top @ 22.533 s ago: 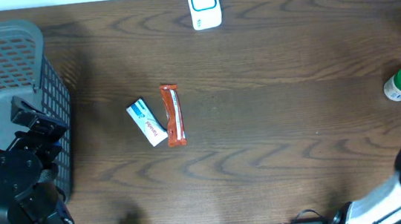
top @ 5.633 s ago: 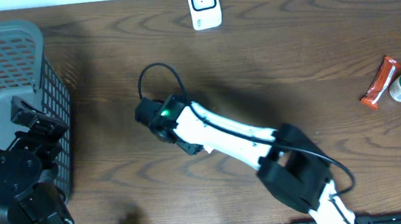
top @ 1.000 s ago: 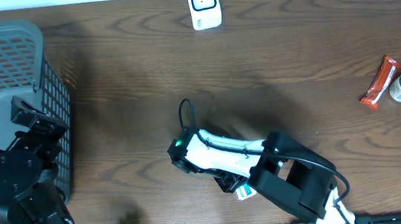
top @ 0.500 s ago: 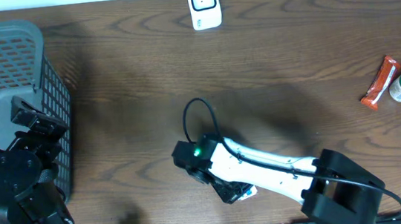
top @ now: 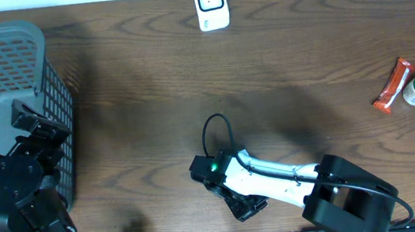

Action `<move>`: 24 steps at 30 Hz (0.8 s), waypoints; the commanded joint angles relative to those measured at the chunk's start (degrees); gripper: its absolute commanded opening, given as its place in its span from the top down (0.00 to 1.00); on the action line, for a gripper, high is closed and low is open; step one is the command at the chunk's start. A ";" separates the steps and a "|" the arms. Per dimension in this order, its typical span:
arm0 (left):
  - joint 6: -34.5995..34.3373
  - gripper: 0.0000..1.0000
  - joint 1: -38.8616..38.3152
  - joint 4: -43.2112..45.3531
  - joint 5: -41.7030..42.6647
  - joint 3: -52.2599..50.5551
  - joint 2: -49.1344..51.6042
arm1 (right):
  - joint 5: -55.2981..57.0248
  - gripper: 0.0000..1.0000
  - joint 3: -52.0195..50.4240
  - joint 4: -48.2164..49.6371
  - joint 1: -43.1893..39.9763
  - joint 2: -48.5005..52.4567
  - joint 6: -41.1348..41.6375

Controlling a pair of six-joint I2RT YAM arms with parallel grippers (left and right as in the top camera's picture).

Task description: Scan the item barcode

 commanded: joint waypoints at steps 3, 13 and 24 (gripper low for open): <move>0.76 0.00 0.35 -0.02 -0.72 -0.15 0.00 | -1.20 0.99 -0.63 1.95 0.83 -0.44 1.20; 0.76 0.00 0.35 -0.02 -0.72 -0.15 0.00 | 4.02 0.99 -0.50 10.73 -4.35 -0.44 0.96; 0.76 0.00 0.35 -0.02 -0.72 -0.15 0.00 | 6.93 0.99 8.52 8.22 -16.85 -1.03 -8.74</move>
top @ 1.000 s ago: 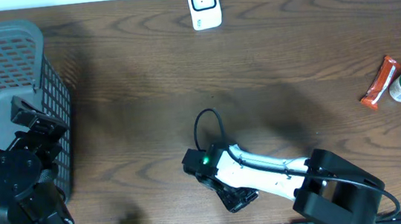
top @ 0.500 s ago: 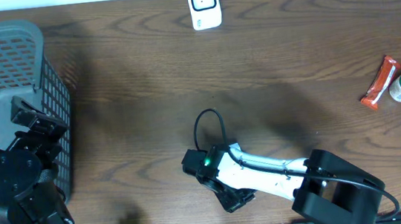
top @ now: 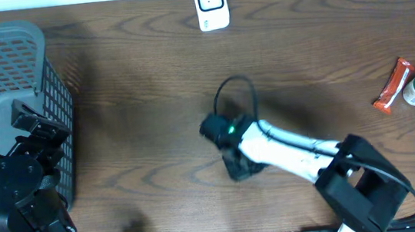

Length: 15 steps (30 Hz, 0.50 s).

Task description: Scan the item barcode

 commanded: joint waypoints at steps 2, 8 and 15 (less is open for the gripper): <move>0.76 0.00 0.35 -0.02 -0.72 -0.15 0.00 | 2.19 0.99 6.34 -2.73 -3.02 -0.39 -6.95; 0.76 0.00 0.35 -0.02 -0.72 -0.15 0.00 | -6.14 0.41 13.55 -7.10 -2.56 -0.39 -8.33; 0.76 0.00 0.35 -0.02 -0.72 -0.15 0.00 | -12.55 0.92 10.08 8.83 0.42 0.07 -8.96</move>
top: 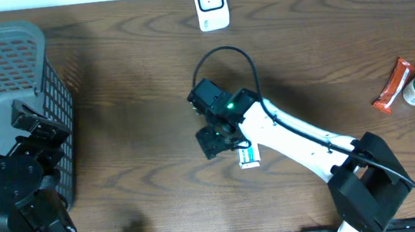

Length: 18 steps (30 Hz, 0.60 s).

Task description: Scan the item barcode

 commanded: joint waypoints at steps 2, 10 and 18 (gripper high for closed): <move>0.76 0.00 0.35 -0.02 -0.70 -0.15 0.00 | -3.21 0.99 -1.70 4.55 1.68 0.48 1.77; 0.76 0.00 0.35 -0.02 -0.70 -0.15 0.00 | -1.92 0.99 -4.59 4.72 1.70 2.14 2.73; 0.76 0.00 0.35 -0.02 -0.70 -0.15 0.00 | -1.09 0.99 -9.64 6.69 1.31 2.14 2.75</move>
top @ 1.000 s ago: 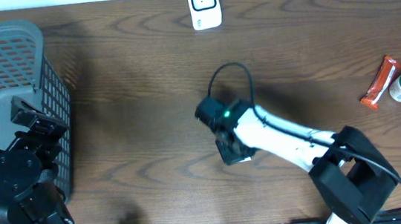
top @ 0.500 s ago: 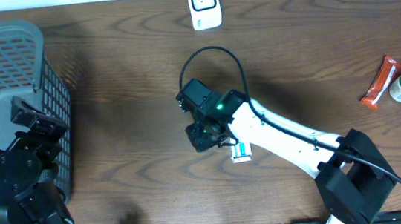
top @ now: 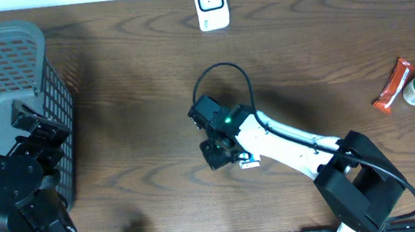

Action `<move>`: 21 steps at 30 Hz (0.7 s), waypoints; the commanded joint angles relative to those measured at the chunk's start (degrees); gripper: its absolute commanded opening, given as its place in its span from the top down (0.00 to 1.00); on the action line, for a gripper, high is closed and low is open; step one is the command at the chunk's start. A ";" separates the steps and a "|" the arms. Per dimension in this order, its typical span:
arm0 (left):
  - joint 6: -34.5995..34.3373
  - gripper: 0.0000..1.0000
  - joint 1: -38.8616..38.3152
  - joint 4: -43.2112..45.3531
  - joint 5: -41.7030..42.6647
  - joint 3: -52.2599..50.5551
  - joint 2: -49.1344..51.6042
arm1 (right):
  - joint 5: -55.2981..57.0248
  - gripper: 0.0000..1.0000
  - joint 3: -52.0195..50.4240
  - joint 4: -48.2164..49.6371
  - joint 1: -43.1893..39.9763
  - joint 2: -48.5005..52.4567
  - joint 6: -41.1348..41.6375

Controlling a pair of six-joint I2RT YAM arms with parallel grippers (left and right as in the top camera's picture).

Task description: Scan the item barcode

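The white barcode scanner [top: 211, 4] stands at the far edge of the table, centre. A small white box with green and blue print [top: 250, 159] lies on the table mid-front, mostly covered by my right arm. My right gripper [top: 217, 152] hangs just left of the box, its dark fingers pointing toward the front left; nothing shows between them, and their gap is too dark to read. My left arm [top: 14, 190] is folded at the front left beside the basket, and its fingers cannot be made out.
A grey mesh basket [top: 1, 68] fills the left end of the table. At the right edge lie an orange packet [top: 391, 85], a green-lidded jar and a small orange-and-white box. A black cable loops over the right wrist.
My right gripper has shifted slightly toward the front and right. The right arm now covers most of the small white box, which has stayed in place. The left arm is unchanged.
My right gripper was low at the front centre, no item showing. It then stood farther from the front edge, mid-table. Then it was farther back still, with the small white box lying bare beside the arm. Now it sits close by the box's left.
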 commanded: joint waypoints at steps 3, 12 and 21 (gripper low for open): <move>0.76 0.00 0.35 -0.02 -0.70 -0.15 0.00 | 1.01 0.99 -1.86 -0.07 -0.31 0.87 1.09; 0.76 0.00 0.35 -0.02 -0.70 -0.15 0.00 | 16.28 0.99 -1.88 -9.01 -0.37 0.87 4.63; 0.76 0.00 0.35 -0.02 -0.70 -0.15 0.00 | 23.12 0.99 -1.84 -11.96 -1.88 0.66 5.95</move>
